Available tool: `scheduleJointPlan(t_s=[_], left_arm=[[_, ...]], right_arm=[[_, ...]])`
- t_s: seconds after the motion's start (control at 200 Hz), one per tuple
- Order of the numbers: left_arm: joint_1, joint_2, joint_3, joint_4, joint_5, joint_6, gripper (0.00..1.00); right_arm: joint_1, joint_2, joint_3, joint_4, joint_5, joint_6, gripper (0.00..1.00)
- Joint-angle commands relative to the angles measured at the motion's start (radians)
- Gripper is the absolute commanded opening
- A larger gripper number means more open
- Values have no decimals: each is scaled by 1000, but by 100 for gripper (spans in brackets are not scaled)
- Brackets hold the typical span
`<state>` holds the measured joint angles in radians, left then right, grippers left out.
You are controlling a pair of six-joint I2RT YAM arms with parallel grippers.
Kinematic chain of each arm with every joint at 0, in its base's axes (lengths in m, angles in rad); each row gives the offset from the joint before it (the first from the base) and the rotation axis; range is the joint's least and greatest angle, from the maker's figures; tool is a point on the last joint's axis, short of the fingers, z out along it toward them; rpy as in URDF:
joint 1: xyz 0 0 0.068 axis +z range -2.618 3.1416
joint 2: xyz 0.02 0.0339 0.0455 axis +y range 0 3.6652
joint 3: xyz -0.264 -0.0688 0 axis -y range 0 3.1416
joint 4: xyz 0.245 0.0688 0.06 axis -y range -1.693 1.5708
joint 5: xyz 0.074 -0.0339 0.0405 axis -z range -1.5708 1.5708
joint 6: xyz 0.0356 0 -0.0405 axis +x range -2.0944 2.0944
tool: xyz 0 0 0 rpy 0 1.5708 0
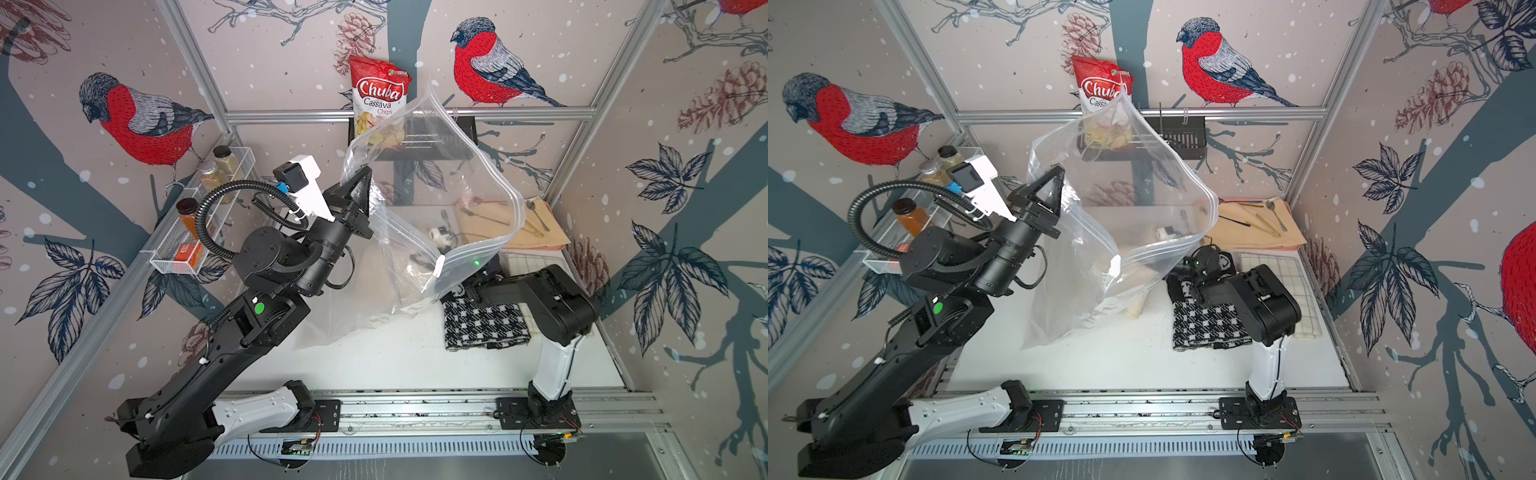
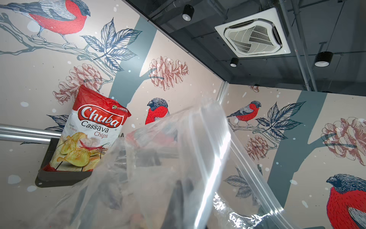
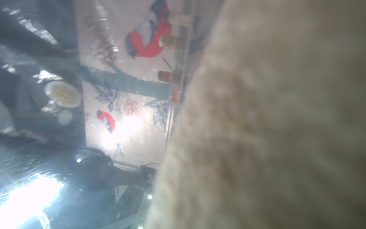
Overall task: Take the scarf out of the vacuum bag
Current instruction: Place the scarf at the center of the board.
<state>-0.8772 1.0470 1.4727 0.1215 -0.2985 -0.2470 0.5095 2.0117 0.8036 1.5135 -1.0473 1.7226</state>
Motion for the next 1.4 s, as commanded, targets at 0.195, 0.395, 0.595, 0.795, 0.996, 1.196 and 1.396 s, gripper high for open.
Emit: scheduleJointPlan(t_s=[0.195, 0.395, 0.595, 0.795, 0.996, 1.196, 1.396], left_arm=[[1, -5, 8, 36, -25, 27, 0], [1, 18, 13, 41, -17, 20, 0], [1, 27, 15, 38, -2, 5, 0], [1, 40, 20, 30, -7, -2, 0], [0, 45, 13, 38, -5, -7, 0], [1, 35, 13, 35, -5, -11, 0], [1, 34, 13, 41, -7, -13, 0]], right_arm=[[-14, 92, -115, 19, -21, -125, 0], [108, -29, 292, -1436, 371, -1042, 0], [138, 137, 513, -1760, 647, -1180, 0], [198, 171, 551, -1906, 730, -1287, 0], [220, 135, 569, -1986, 827, -1340, 0], [237, 132, 694, -2159, 1233, -1372, 0], [280, 183, 770, -2153, 1186, -1489, 0]])
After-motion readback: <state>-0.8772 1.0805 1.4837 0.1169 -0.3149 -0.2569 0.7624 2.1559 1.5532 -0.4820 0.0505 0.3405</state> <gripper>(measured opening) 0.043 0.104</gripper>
